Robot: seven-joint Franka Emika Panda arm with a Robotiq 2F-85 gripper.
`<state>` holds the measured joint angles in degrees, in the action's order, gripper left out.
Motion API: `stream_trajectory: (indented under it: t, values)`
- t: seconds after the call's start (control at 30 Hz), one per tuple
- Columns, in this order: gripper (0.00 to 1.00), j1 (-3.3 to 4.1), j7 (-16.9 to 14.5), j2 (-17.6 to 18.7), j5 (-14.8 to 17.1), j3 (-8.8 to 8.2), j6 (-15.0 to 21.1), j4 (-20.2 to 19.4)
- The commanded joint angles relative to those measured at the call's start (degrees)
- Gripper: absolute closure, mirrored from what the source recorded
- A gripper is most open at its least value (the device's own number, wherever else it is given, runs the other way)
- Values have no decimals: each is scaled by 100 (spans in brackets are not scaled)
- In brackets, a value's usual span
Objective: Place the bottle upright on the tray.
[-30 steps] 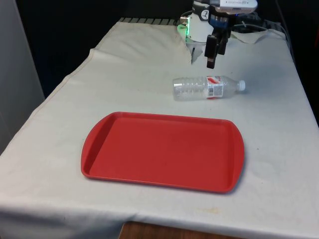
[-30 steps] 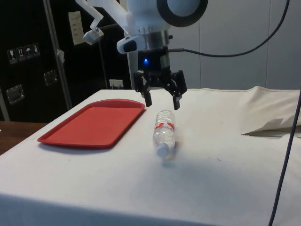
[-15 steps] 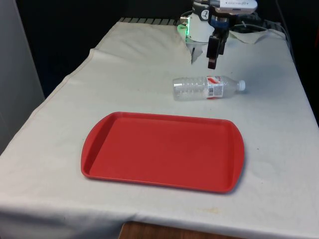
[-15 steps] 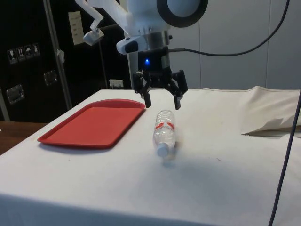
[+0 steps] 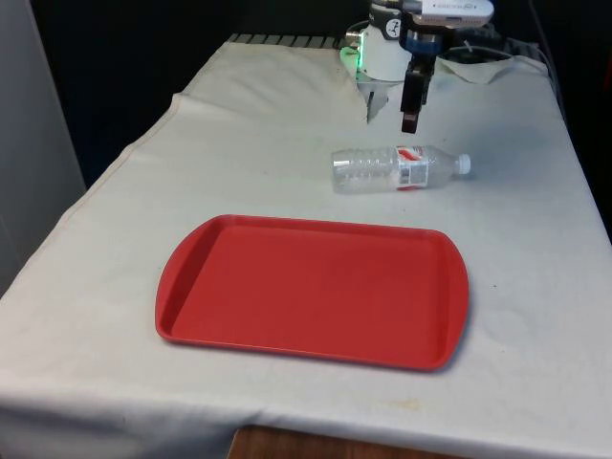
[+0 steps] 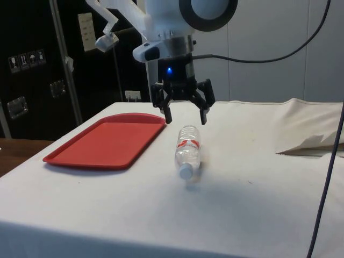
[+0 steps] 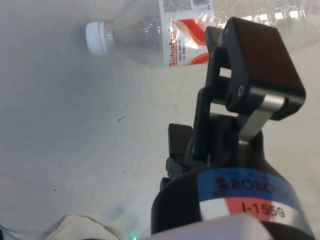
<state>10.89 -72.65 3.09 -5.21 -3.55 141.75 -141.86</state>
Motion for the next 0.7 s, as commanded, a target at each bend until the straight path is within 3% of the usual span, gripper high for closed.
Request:
stream_trajectory:
  t: [0.0,0.67]
  values:
    - [0,0,-29,6,-23,0,46,-11]
    - [0,0,-625,6,0,0,0,0]
